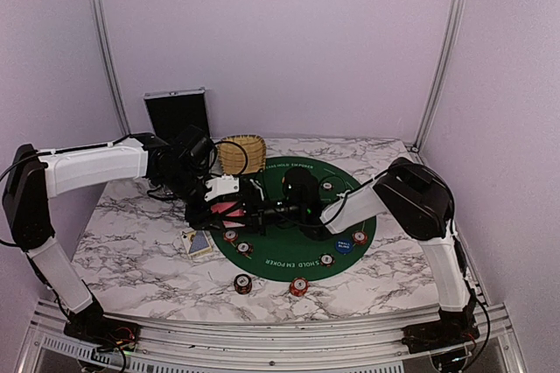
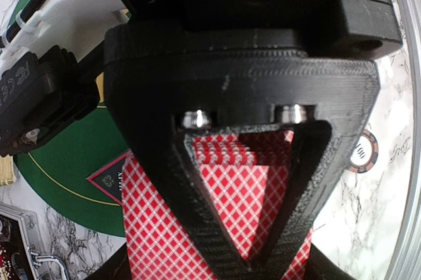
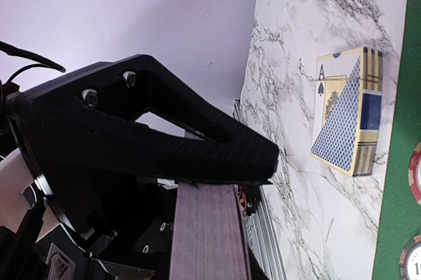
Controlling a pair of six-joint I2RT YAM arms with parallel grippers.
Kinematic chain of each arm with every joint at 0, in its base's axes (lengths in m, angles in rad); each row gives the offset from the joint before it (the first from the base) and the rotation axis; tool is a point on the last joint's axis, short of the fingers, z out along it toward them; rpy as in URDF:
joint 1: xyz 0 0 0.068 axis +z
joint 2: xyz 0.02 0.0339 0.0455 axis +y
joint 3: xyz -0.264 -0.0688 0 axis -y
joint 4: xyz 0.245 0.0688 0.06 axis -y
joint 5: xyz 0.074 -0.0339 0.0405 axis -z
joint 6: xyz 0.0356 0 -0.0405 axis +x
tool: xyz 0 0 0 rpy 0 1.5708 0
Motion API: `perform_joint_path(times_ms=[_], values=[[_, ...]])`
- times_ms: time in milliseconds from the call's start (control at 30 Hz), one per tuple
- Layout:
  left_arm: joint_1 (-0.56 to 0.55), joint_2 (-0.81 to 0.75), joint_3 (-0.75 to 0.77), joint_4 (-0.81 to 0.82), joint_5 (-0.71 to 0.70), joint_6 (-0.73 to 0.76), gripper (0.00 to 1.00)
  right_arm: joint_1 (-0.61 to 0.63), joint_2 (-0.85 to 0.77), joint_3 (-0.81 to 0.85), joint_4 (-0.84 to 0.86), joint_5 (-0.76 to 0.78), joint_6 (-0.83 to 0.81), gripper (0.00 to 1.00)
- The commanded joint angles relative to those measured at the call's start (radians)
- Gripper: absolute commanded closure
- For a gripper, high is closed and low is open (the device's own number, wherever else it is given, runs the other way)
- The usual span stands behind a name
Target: Distribute texas hold em gaming equipment
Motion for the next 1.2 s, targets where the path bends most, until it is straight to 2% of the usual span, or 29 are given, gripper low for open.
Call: perform_joint_path(times_ms=[0,133,233,333,400,500,633,700,800,1033,1167], values=[[0.002,-0.041,-0.015,0.013,0.038,0.0,0.39,-0.003,-0.045,0.004,-0.044,0.014,-0.055,0.86],[0.001,-0.045,-0.024,0.013,0.036,0.002,0.47,-0.008,-0.048,-0.01,-0.051,0.028,-0.052,0.77],[0.001,-0.043,-0.026,0.014,0.035,0.005,0.52,-0.007,-0.048,-0.003,-0.053,0.03,-0.051,0.66],[0.001,-0.041,-0.025,0.013,0.038,0.005,0.54,-0.006,-0.048,0.009,-0.06,0.032,-0.053,0.62],[0.0,-0.038,-0.024,0.014,0.034,0.003,0.54,-0.006,-0.048,0.014,-0.059,0.03,-0.05,0.65],[0.001,-0.033,-0.021,0.014,0.025,0.002,0.53,-0.004,-0.052,0.017,-0.058,0.029,-0.047,0.78],[-0.002,-0.024,-0.028,0.023,-0.006,0.002,0.32,-0.003,-0.06,0.01,-0.062,0.034,-0.05,0.92],[-0.005,-0.024,-0.035,0.03,-0.02,0.005,0.23,-0.004,-0.059,0.011,-0.06,0.035,-0.049,0.93],[-0.014,-0.029,-0.049,0.043,-0.024,0.019,0.16,-0.001,-0.055,0.014,-0.05,0.032,-0.039,0.93],[-0.025,-0.028,-0.068,0.056,-0.015,0.026,0.12,0.008,-0.039,0.025,-0.007,0.014,-0.01,0.94],[-0.025,-0.03,-0.07,0.06,-0.008,0.031,0.14,0.008,-0.035,0.029,-0.014,0.013,-0.01,0.94]])
